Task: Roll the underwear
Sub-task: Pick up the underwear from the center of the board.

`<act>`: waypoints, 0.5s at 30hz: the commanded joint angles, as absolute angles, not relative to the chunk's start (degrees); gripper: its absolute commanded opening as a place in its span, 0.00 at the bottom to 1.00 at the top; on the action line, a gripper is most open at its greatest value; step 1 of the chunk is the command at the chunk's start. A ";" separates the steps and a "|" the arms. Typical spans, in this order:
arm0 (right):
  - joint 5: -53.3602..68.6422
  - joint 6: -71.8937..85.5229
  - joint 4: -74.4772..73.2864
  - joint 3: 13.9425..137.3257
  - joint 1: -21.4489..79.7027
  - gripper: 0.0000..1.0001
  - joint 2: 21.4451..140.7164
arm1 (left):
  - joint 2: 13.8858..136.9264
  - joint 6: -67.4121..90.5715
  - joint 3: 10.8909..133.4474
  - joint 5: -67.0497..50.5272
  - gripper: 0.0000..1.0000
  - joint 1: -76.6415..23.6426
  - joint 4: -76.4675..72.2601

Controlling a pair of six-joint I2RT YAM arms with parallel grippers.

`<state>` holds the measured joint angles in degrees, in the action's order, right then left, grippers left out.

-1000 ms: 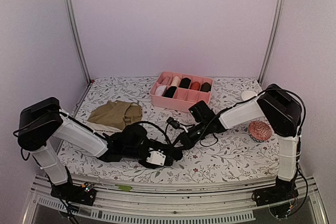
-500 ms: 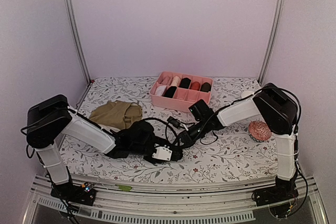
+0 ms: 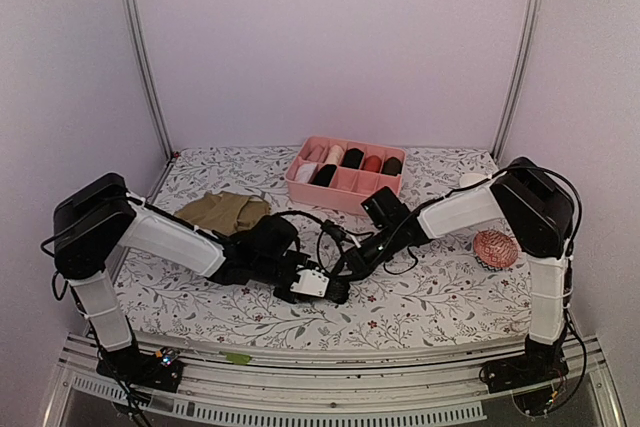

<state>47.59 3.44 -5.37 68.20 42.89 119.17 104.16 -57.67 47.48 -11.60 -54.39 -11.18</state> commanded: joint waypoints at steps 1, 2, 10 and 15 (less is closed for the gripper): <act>33.07 3.93 -8.26 66.25 39.00 0.00 114.30 | 104.96 -61.08 46.71 -18.62 0.18 -54.35 6.66; 32.41 4.28 -8.28 66.18 38.48 0.00 113.07 | 104.88 -61.13 46.98 -19.00 0.16 -54.40 7.71; 29.52 6.91 -7.70 63.55 35.08 0.23 107.58 | 108.70 -58.40 55.49 -19.70 0.05 -53.32 19.96; 29.77 7.38 -7.30 61.22 34.22 0.38 106.45 | 108.85 -58.71 55.76 -19.96 0.00 -53.28 21.92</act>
<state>33.01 6.61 -7.94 63.18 35.05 108.40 106.37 -58.89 57.32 -17.87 -53.43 8.36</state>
